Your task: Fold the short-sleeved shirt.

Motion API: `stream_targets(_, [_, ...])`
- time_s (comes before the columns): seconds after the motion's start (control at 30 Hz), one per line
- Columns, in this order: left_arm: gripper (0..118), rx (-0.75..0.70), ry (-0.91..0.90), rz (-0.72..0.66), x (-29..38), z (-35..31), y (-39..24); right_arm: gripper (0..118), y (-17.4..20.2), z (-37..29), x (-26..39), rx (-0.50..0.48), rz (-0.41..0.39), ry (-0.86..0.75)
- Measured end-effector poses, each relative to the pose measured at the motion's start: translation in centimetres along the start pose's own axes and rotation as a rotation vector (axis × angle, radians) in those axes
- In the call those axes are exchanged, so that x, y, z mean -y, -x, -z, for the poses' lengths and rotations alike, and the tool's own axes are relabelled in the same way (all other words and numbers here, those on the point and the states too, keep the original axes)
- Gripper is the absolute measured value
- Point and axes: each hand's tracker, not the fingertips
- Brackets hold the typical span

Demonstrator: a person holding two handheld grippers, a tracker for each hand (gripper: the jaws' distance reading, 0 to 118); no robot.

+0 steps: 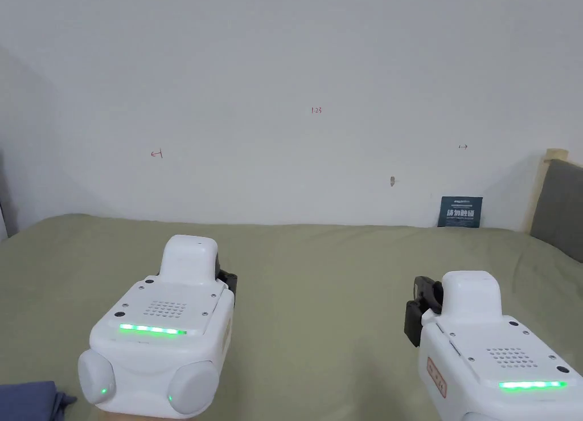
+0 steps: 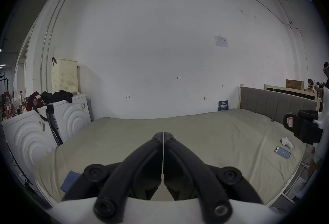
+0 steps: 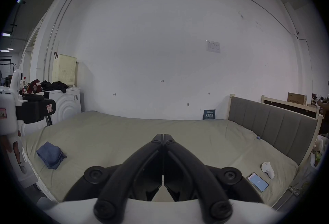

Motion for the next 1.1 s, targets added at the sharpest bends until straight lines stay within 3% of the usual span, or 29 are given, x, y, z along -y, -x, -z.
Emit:
stream_targets(0.07, [0,0.004,0.005,-0.004,-0.1,0.0,-0.2,4,0.0,0.0,-0.1,0.011,0.002,-0.002])
stream_targets(0.1, [0,0.002,0.005,-0.001,-0.1,0.1,-0.3,15,-0.1,0.0,-0.3,0.012,0.010,-0.001])
stream_targets(0.13, [7,-0.004,0.005,0.012,0.0,0.2,-0.4,36,-0.3,0.1,-0.4,0.011,0.018,0.001])
stream_targets(0.17, [24,-0.007,0.007,0.020,-0.1,0.3,-0.4,64,-0.4,0.2,-0.5,0.009,0.023,0.004])
stream_targets(0.2, [73,-0.008,0.012,0.023,-0.1,0.5,-0.3,100,-0.4,0.4,-0.7,0.013,0.025,0.005])
stream_targets(0.23, [108,-0.005,0.016,0.012,-0.1,0.7,-0.3,114,-0.4,0.4,-0.7,0.024,0.023,0.000])
stream_targets(0.27, [118,-0.009,0.022,0.000,-0.1,0.9,-0.2,118,-0.5,0.3,-0.8,0.030,0.020,-0.010])
stream_targets(0.5, [118,-0.009,0.007,-0.007,-0.4,-0.1,-0.2,118,-0.6,0.5,-2.0,0.031,0.007,0.011])
stream_targets(0.6, [118,-0.010,0.000,-0.007,-0.9,-0.4,0.0,118,-0.7,0.2,-2.3,-0.031,0.010,0.011])
stream_targets(0.67, [118,-0.007,0.003,-0.011,-1.2,-0.6,0.1,118,-0.9,-0.2,-2.6,-0.085,0.061,0.012])
stream_targets(0.73, [118,-0.002,0.006,-0.018,-1.4,-0.6,0.4,118,-0.7,-0.3,-3.2,-0.069,0.069,0.040])
stream_targets(0.83, [118,-0.002,0.013,-0.025,-1.5,-0.7,0.5,118,0.5,-0.6,-3.6,0.053,-0.017,0.052])
stream_targets(0.93, [118,0.006,0.022,-0.034,-1.6,-0.7,0.6,118,1.1,-0.8,-3.5,0.040,-0.078,0.024])
stream_targets(1.1, [118,0.010,0.036,-0.047,-1.7,-0.8,0.6,118,2.0,-0.6,-3.6,0.125,-0.075,0.067])
